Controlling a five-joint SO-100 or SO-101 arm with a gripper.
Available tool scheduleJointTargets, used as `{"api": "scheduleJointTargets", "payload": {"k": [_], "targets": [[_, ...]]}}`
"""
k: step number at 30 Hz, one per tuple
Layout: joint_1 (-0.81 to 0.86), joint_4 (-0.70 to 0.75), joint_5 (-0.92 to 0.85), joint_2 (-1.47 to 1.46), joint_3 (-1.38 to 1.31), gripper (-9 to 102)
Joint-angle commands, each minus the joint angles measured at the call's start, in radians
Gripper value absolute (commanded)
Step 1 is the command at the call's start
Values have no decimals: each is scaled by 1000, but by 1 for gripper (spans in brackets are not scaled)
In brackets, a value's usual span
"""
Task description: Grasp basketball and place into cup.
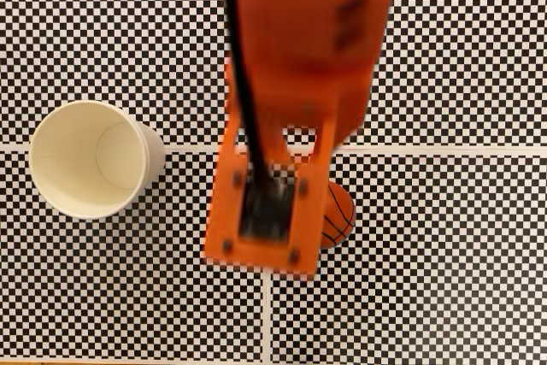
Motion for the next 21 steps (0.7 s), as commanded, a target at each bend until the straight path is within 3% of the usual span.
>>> {"api": "scheduleJointTargets", "payload": {"k": [1, 5, 21], "targets": [[-6, 8, 31, -112, -143, 0], [-5, 51, 34, -210, -270, 0], [6, 120, -37, -160, -341, 0]]}}
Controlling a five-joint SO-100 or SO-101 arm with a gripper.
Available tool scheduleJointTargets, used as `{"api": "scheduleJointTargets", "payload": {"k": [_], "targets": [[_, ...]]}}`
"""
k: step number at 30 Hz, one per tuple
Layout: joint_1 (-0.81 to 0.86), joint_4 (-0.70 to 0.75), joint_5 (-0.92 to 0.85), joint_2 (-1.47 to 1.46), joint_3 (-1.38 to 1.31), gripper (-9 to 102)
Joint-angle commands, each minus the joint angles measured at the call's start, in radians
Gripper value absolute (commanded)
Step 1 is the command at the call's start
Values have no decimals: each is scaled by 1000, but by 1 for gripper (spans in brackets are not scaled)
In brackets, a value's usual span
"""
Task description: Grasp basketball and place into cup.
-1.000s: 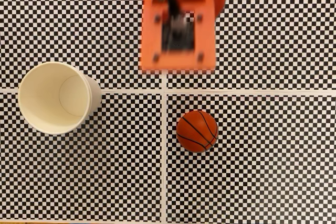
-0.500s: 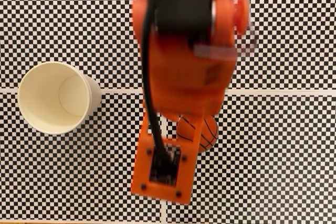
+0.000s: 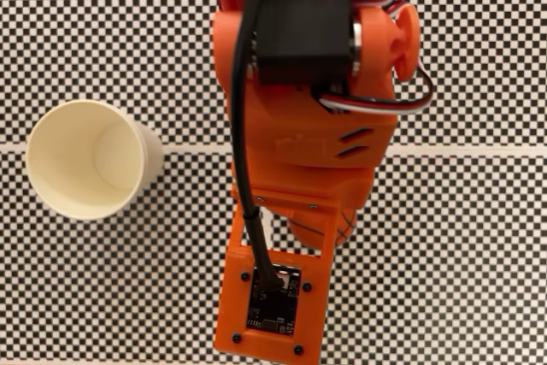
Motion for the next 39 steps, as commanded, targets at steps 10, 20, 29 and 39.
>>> {"api": "scheduleJointTargets", "payload": {"k": [10, 20, 29, 39], "targets": [[-25, 37, -11, 17, -48, 22], [-51, 29, -28, -41, -83, 48], [-120, 25, -5, -187, -209, 55], [-169, 25, 37, -284, -298, 63]]}}
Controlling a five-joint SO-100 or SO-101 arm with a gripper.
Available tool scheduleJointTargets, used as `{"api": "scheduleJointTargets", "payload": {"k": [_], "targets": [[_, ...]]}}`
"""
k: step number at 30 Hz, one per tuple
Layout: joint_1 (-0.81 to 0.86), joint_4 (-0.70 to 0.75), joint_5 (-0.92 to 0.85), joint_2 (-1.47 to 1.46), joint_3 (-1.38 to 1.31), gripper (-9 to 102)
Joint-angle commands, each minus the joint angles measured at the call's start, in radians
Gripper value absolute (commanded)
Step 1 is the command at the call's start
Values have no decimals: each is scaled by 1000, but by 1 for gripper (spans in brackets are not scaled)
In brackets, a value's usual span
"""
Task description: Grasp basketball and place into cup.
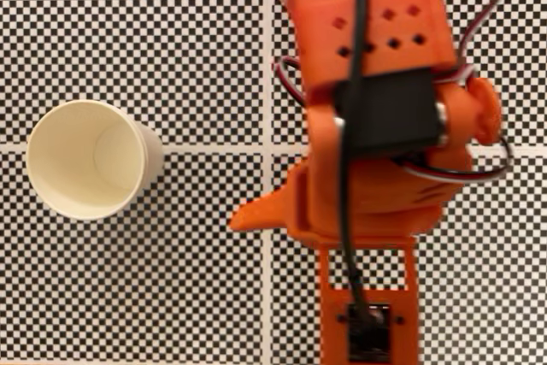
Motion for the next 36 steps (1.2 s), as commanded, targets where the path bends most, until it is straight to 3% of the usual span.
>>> {"api": "scheduleJointTargets", "payload": {"k": [1, 8, 36], "targets": [[-9, -14, 12, -5, -49, 63], [-12, -14, 25, -38, -52, 58], [18, -60, 18, -224, -115, 55]]}}
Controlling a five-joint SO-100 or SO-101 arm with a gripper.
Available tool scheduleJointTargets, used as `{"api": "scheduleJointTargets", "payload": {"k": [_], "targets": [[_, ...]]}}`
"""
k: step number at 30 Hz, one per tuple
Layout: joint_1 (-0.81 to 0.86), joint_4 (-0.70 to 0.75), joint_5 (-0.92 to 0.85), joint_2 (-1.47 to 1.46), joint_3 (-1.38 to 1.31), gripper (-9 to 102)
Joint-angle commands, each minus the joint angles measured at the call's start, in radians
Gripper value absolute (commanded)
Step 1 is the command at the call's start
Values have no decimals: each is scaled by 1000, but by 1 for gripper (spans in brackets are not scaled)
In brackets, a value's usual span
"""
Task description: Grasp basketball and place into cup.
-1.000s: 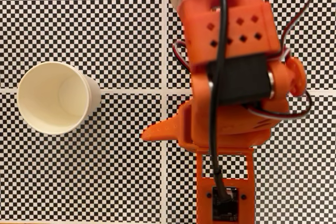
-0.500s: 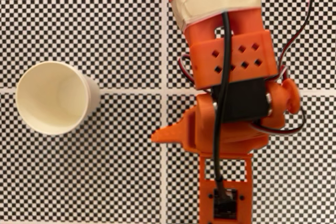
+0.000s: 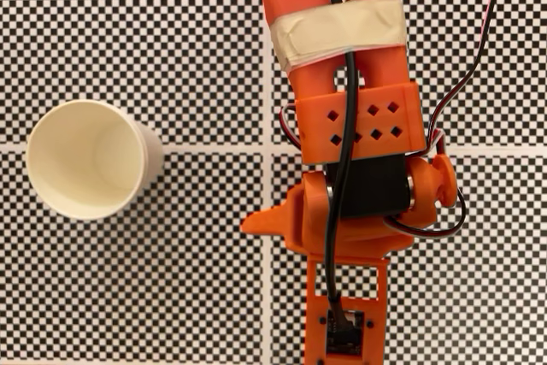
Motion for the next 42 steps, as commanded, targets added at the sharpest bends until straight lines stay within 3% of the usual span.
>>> {"api": "scheduleJointTargets", "payload": {"k": [1, 8, 14, 24, 42], "targets": [[5, -8, -8, 6, -28, 55], [5, -31, -18, 20, 29, 57], [2, -155, -11, 89, 189, 56], [2, -163, -2, 114, 229, 55], [17, -235, 37, 181, 347, 28]]}}
